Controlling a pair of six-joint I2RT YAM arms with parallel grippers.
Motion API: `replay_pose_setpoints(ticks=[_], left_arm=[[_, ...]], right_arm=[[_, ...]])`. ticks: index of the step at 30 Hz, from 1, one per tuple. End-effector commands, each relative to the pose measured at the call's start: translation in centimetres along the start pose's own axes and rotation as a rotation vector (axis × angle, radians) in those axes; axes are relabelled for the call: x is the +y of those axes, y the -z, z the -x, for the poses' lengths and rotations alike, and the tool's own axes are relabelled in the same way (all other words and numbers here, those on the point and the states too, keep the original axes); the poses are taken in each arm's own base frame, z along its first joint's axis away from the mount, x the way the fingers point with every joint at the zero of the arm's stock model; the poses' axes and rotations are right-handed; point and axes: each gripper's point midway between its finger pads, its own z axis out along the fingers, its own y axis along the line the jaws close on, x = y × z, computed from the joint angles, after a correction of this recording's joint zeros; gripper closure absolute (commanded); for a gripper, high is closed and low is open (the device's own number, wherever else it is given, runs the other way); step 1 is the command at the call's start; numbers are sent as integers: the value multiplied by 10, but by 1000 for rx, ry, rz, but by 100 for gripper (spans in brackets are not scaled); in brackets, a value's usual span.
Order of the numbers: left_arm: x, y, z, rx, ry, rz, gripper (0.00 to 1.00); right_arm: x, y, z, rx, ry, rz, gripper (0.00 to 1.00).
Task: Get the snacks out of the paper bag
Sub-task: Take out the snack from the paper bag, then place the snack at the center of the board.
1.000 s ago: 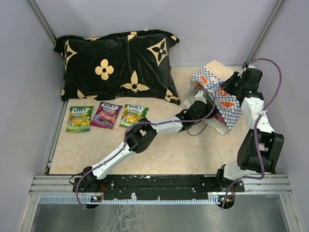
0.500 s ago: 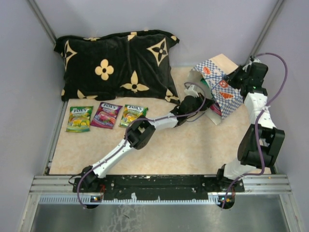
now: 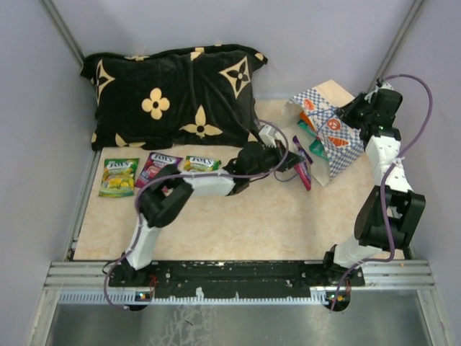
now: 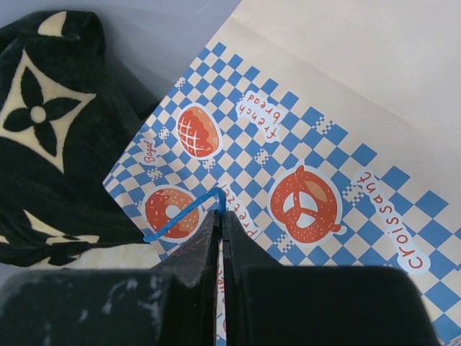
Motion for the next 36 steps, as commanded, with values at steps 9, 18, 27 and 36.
replay_pose_setpoints(ticks=[9, 18, 27, 36], left_arm=[[6, 169, 46, 118, -264, 234, 100], [46, 270, 122, 20, -554, 768, 100], [51, 254, 111, 144, -683, 856, 100], [-1, 184, 88, -37, -464, 394, 100]], right_arm=[[18, 27, 10, -78, 25, 49, 100], [40, 35, -8, -45, 43, 89, 100], [57, 39, -19, -22, 80, 101, 100], [59, 43, -28, -6, 107, 96, 100]])
